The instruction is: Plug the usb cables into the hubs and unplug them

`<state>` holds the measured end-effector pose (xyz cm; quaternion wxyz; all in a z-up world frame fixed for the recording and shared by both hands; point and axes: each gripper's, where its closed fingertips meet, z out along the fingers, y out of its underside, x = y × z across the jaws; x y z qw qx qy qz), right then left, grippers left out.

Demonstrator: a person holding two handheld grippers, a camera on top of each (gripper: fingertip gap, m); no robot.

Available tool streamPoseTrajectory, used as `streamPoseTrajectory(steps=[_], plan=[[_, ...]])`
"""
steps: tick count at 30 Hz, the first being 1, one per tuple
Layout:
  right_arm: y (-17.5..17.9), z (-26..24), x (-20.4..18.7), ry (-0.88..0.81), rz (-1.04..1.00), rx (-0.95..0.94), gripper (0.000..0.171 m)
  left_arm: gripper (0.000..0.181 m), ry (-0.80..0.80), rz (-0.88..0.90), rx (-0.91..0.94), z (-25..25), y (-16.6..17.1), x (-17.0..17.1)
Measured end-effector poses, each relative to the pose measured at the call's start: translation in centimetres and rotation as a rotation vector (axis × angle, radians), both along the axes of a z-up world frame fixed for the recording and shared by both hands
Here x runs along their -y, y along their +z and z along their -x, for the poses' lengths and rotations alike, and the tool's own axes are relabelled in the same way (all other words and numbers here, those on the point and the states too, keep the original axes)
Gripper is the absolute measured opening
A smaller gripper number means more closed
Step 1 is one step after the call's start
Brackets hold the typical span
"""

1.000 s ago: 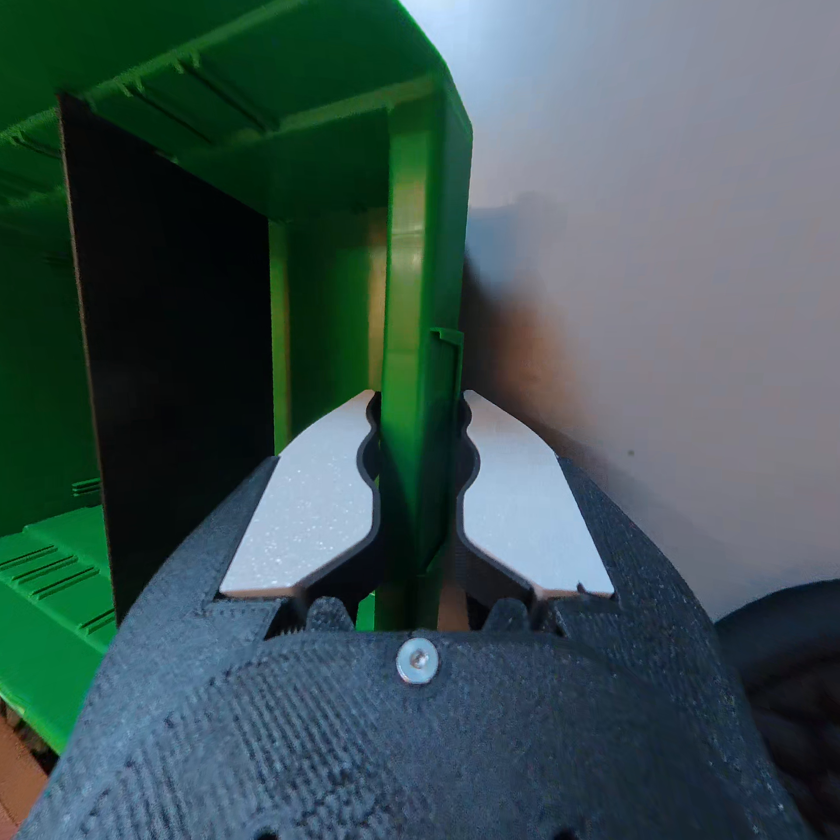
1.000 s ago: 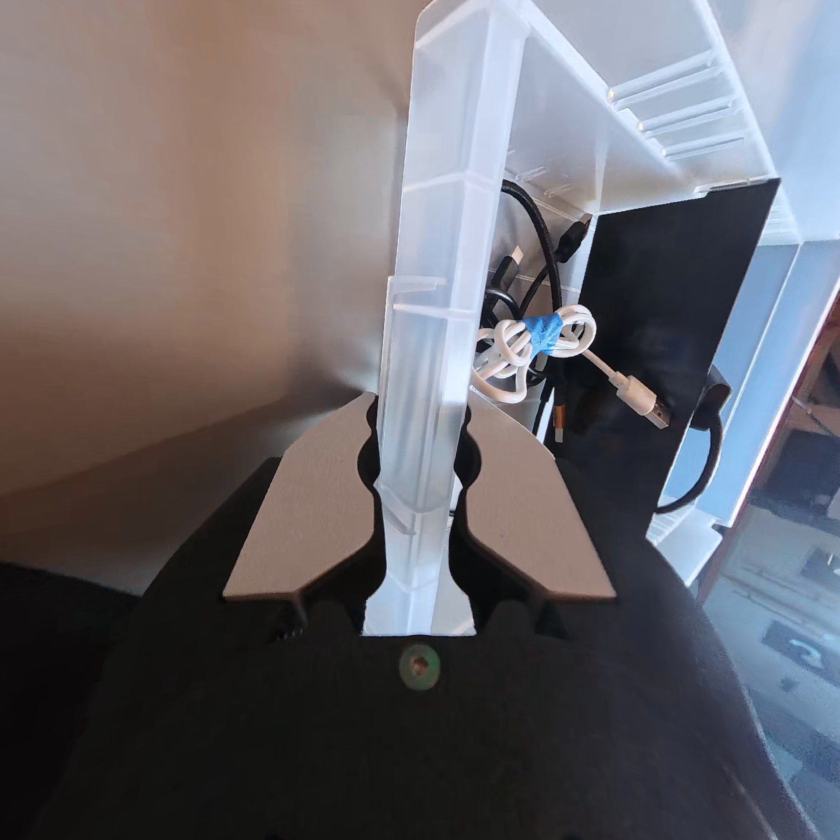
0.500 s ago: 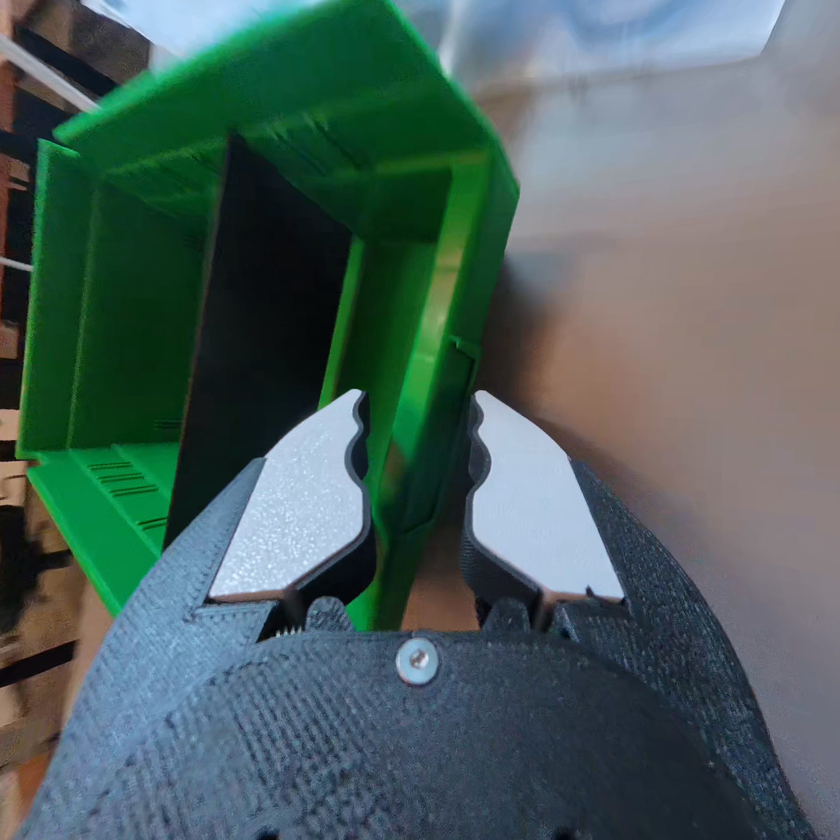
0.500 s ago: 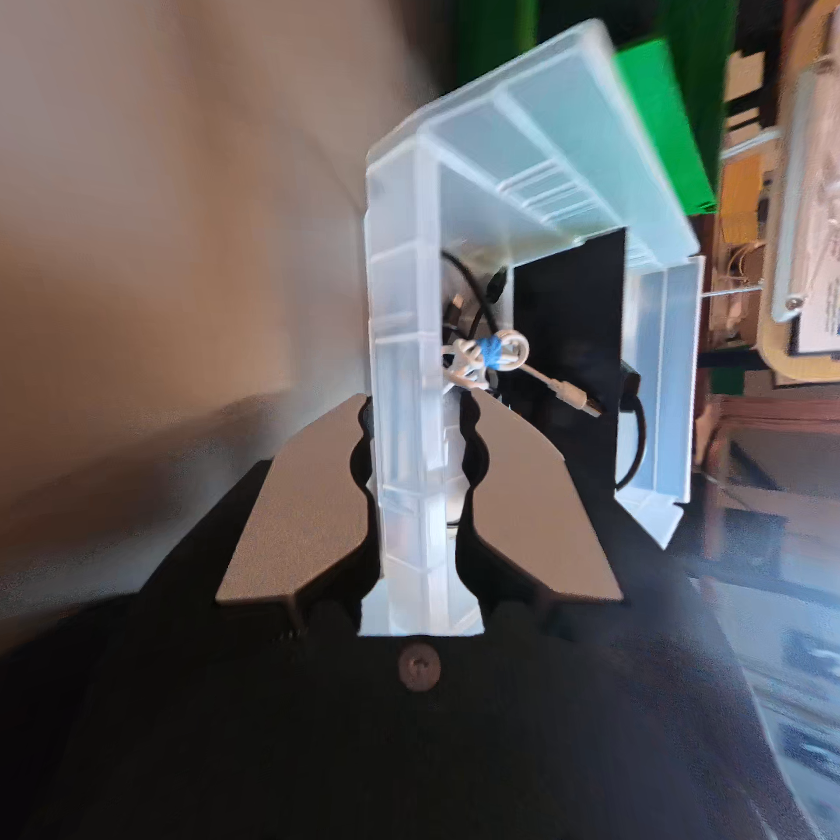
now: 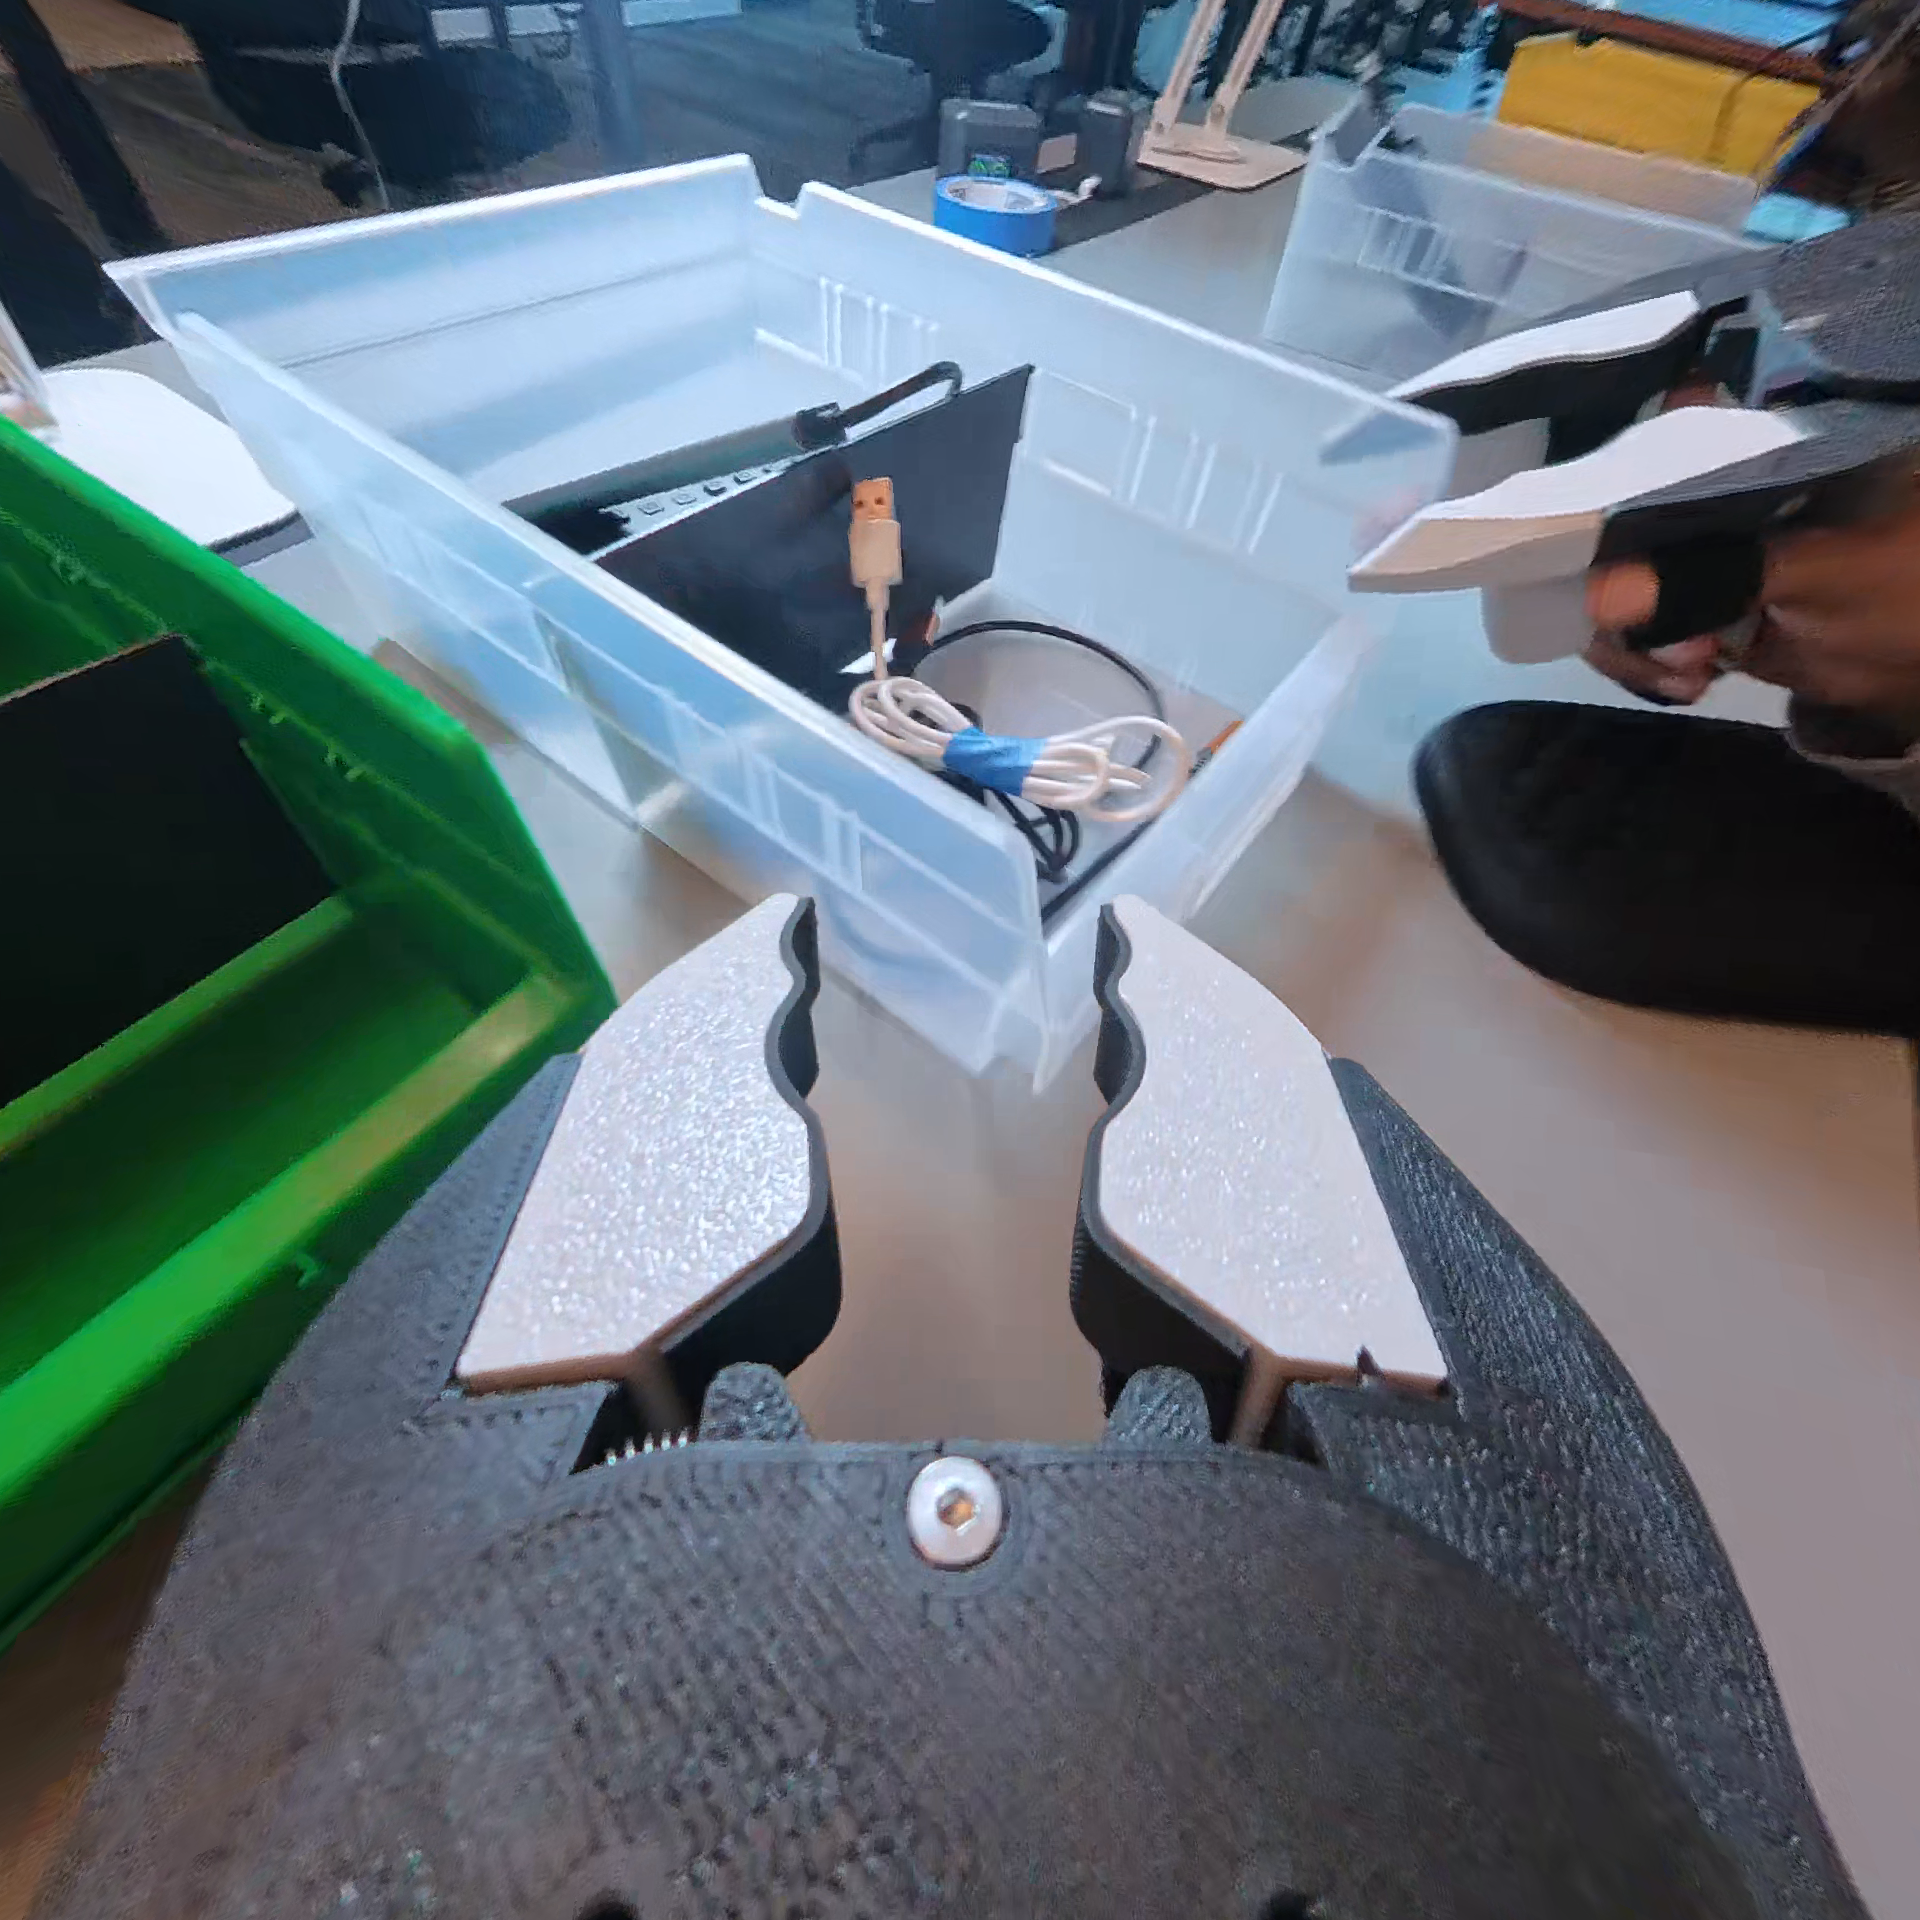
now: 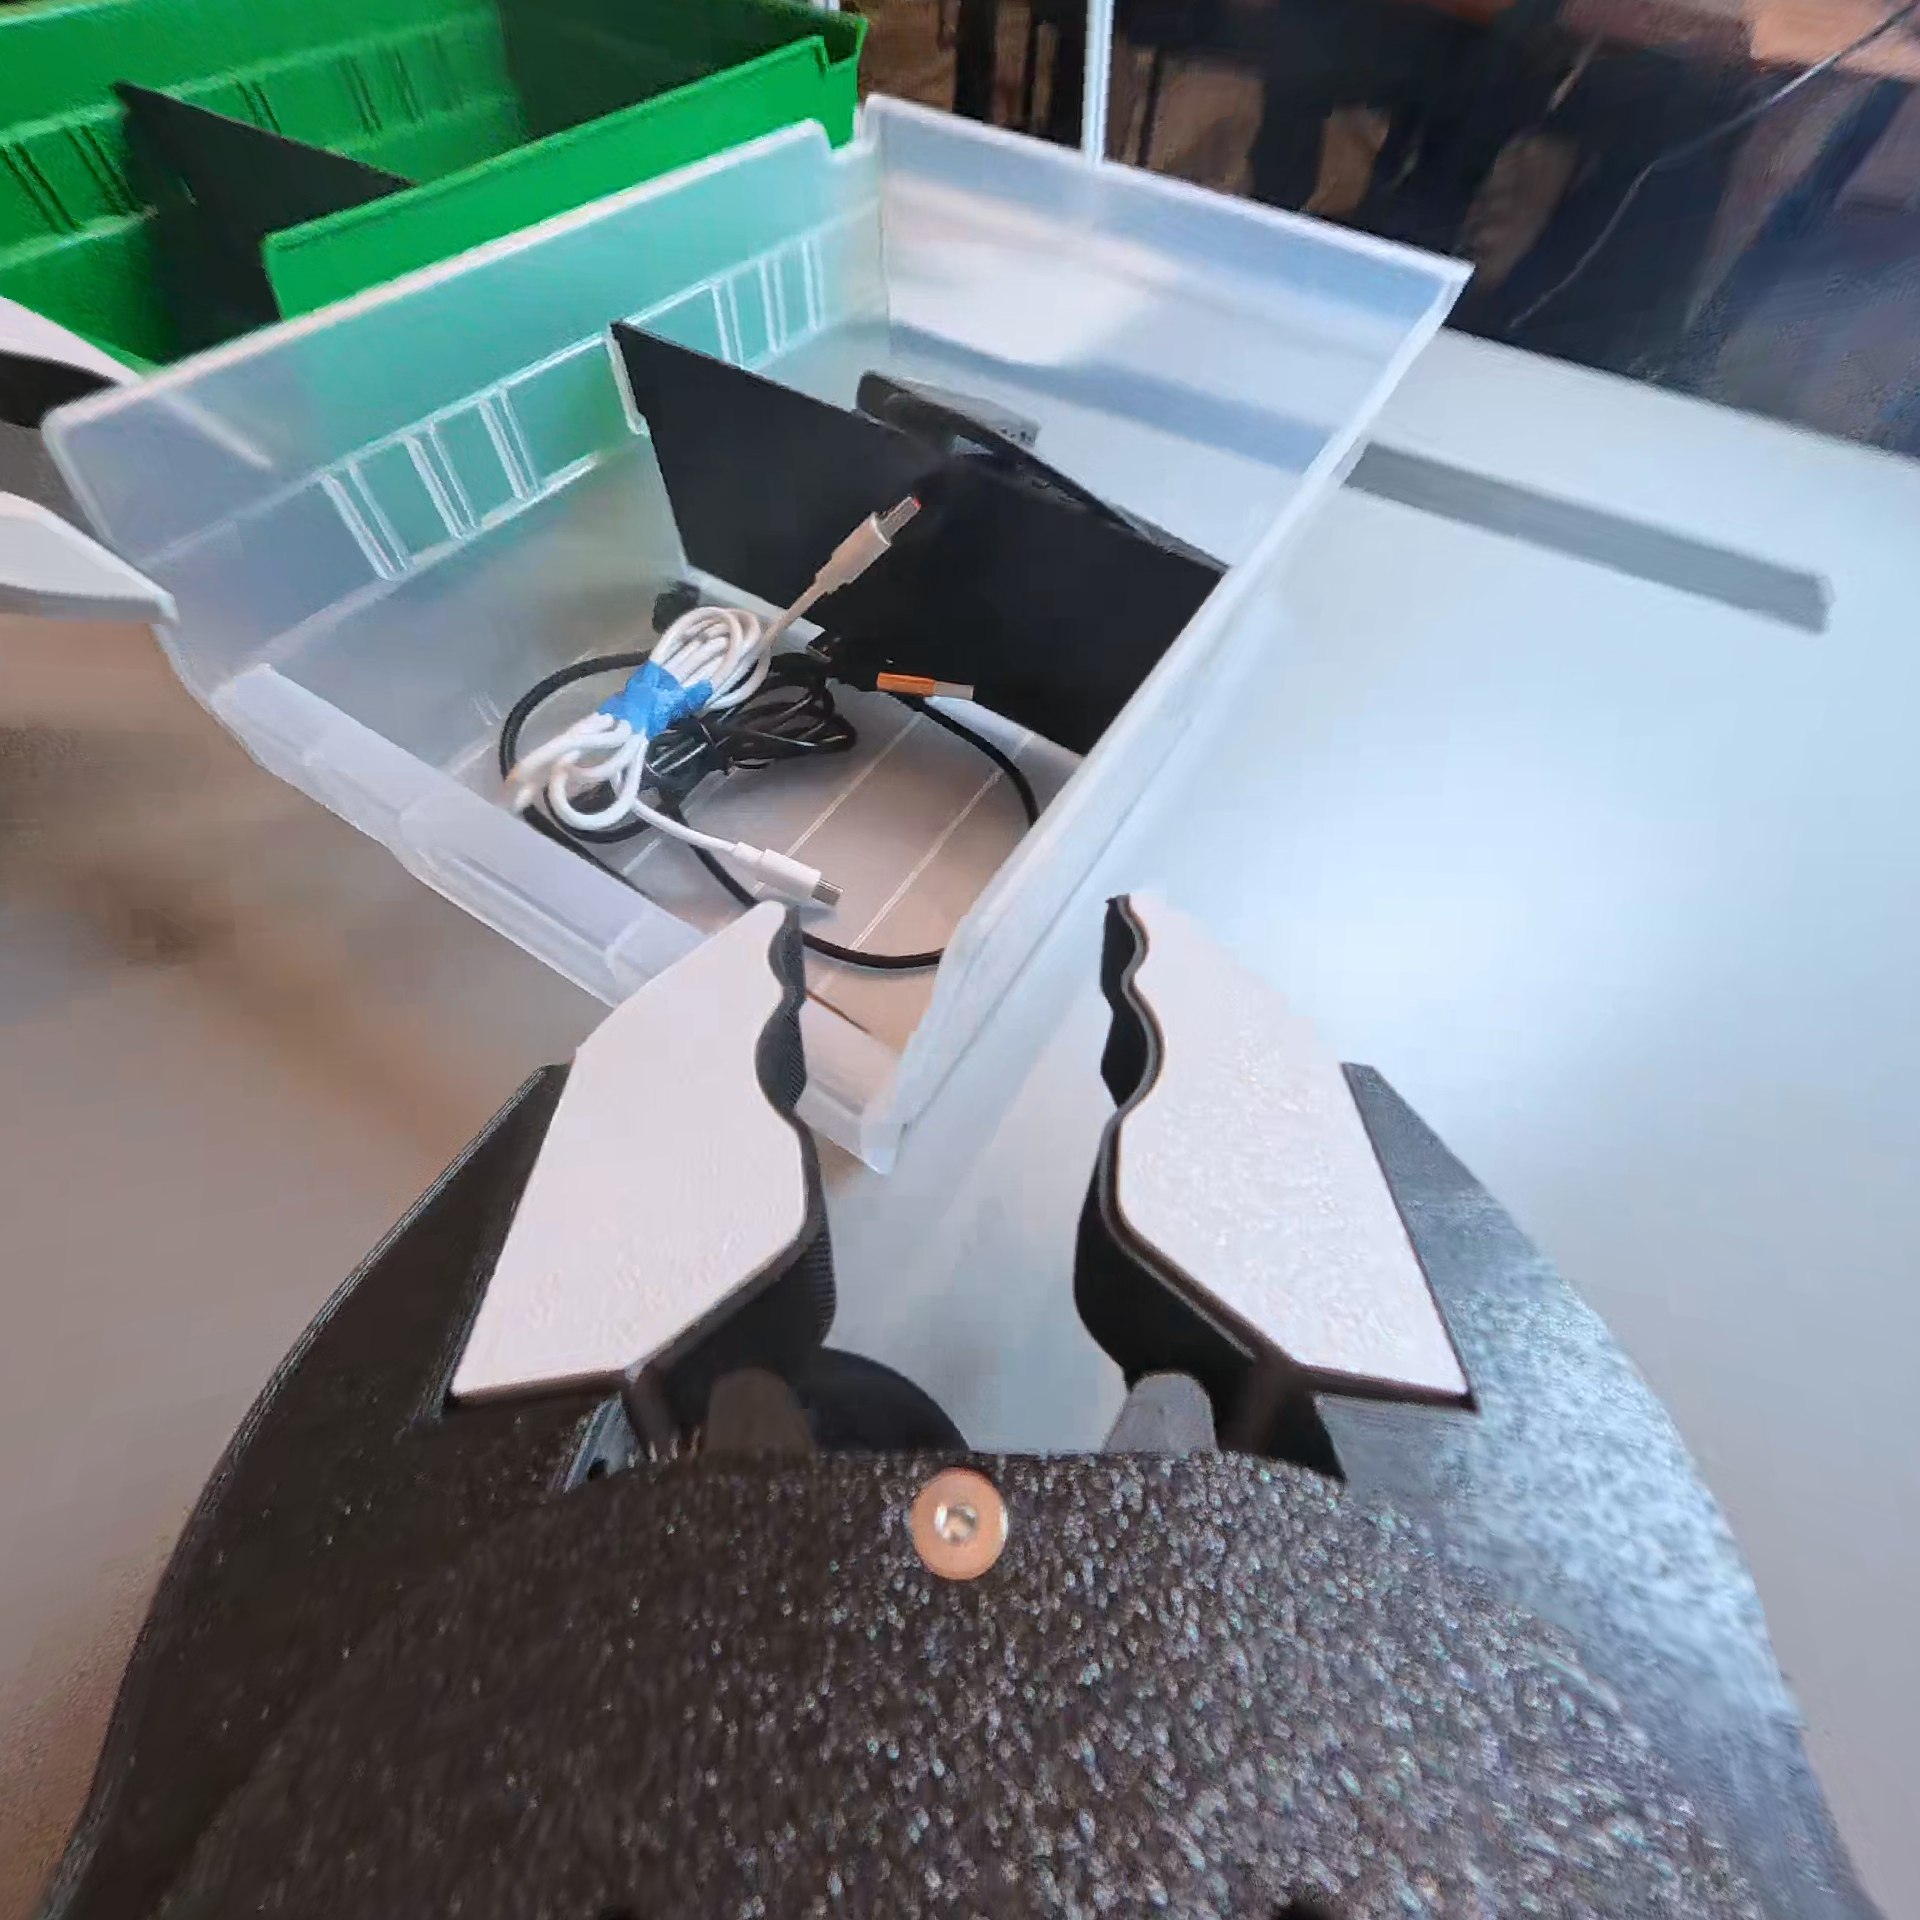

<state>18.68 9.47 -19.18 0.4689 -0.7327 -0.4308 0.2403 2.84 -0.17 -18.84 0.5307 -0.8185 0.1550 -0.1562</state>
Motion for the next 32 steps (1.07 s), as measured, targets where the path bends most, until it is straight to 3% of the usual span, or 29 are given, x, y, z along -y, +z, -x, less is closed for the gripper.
streamPoseTrajectory(steps=[1,3,7,13,23,32], plan=[[-0.2,0.5,-0.3,0.008,0.034,-0.010,0.046,0.051,0.019,0.002,-0.029,-0.2,-0.4,-0.8],[-0.3,0.8,-1.3,-0.026,0.043,-0.014,0.024,0.047,0.054,0.004,-0.090,-0.7,-1.4,-2.3],[-0.3,0.9,-1.3,-0.044,-0.067,0.045,0.022,0.034,0.149,-0.048,-0.185,0.4,-1.5,-3.6],[1.6,0.2,0.9,-0.082,-0.202,0.064,0.014,0.023,0.154,-0.104,-0.198,0.7,0.5,-2.1],[7.2,-0.1,4.6,-0.104,-0.318,-0.042,0.009,0.019,0.128,-0.252,-0.236,0.1,7.1,2.3],[16.6,6.5,8.6,0.020,-0.469,-0.194,0.009,0.019,0.247,-0.427,-0.322,5.5,16.2,8.2]])
